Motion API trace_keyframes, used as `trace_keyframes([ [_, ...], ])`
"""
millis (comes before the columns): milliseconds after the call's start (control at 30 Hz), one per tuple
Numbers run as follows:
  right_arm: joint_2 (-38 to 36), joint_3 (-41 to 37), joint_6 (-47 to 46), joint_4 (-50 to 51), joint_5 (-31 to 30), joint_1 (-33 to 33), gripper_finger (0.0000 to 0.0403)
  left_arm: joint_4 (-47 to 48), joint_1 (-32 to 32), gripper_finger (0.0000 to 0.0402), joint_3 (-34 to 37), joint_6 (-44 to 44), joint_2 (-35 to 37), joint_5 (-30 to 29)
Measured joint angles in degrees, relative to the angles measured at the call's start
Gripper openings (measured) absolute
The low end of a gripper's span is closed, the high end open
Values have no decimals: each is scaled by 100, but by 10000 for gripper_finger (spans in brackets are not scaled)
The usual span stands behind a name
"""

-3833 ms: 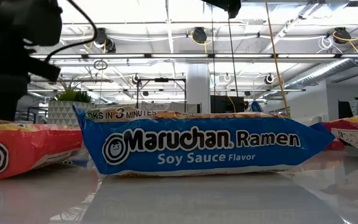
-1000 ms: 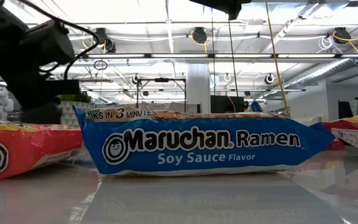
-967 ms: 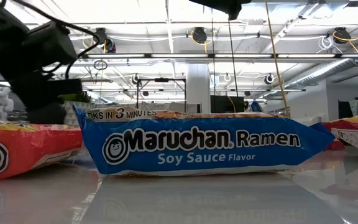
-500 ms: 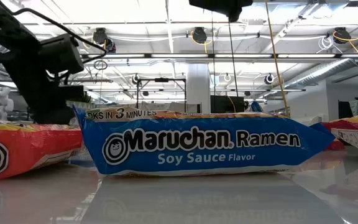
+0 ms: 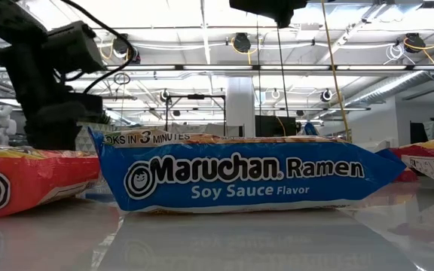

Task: Sort Maruchan noodles
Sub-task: Put the top blue noodle pack into the white bin

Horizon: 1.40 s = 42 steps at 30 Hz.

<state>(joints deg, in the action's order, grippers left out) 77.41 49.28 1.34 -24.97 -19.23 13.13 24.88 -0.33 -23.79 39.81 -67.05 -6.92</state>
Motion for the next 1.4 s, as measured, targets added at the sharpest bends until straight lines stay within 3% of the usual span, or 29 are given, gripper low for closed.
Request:
trace_keyframes([
  [233, 0, 0, 0, 0, 1, 0, 192, -507, -687, 150, 0, 305, -7, 85],
  [400, 0, 0, -2, 0, 1, 0, 192, -823, -875, 165, 0, 525, -7, -441],
  [533, 0, 0, -2, 0, 1, -2, 192, -895, -874, 201, 0, 740, -7, -820],
  [733, 0, 0, -2, 0, 1, 0, 192, -894, -871, 233, 0, 840, -7, -840],
  [967, 0, 0, -2, -2, 1, -1, 192, -1237, -839, 234, 0, 786, -385, -868],
  [1300, 0, 0, -24, -4, -2, -1, 192, -1971, -314, 234, -13, 482, -1081, -1021],
  [1400, 0, 0, -19, -2, -3, -1, 192, -1996, -255, 217, -13, 352, -1084, -1032],
])
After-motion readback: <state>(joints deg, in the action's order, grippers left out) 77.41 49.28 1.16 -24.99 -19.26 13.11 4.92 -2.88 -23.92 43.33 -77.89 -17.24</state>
